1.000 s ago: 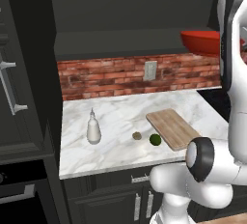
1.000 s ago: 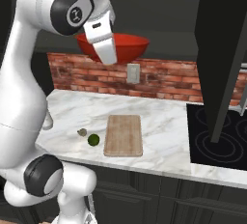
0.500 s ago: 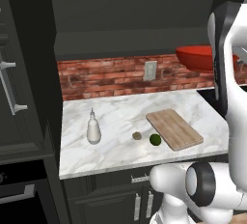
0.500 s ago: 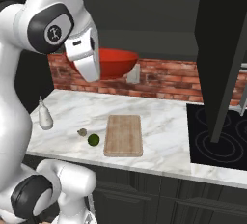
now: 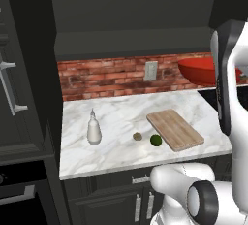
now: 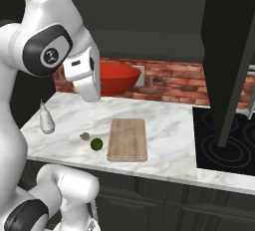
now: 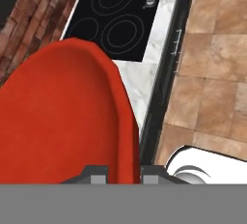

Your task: Open the cabinet. Place the bowl and condiment on the counter. Then place the lime and garlic on the cutting board.

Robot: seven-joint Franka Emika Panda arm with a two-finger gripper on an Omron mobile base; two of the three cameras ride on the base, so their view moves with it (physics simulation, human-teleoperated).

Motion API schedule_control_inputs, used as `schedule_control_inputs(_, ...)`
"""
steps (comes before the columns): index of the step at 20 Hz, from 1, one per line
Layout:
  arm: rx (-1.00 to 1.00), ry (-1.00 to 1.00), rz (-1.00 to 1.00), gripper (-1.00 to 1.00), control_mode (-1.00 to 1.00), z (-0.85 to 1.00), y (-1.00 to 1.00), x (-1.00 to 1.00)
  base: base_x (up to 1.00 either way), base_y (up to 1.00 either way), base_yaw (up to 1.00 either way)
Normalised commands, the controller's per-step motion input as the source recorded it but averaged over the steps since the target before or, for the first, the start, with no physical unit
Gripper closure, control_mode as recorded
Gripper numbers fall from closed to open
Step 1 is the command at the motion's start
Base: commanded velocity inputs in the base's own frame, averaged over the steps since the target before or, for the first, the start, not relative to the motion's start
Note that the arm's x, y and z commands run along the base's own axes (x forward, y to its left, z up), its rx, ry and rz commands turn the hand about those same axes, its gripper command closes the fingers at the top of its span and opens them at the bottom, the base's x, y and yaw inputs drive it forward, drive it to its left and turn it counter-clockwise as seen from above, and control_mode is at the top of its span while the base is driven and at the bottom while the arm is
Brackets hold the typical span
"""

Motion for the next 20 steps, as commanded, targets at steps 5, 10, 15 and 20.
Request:
schedule_control_inputs(5,0.0,0.0,-0.01,1.0,-1.0,-0.26,0.0,-0.07,0.0,0.0,0.0)
schedule_control_inputs(10,0.0,0.0,-0.01,1.0,-1.0,-0.26,-0.01,0.0,0.0,0.0,0.0)
schedule_control_inputs(15,0.0,0.0,-0.03,1.0,-1.0,-0.28,-0.09,0.0,0.0,0.0,0.0)
schedule_control_inputs(20,0.0,0.0,-0.03,1.0,-1.0,-0.3,-0.2,0.0,0.0,0.0,0.0)
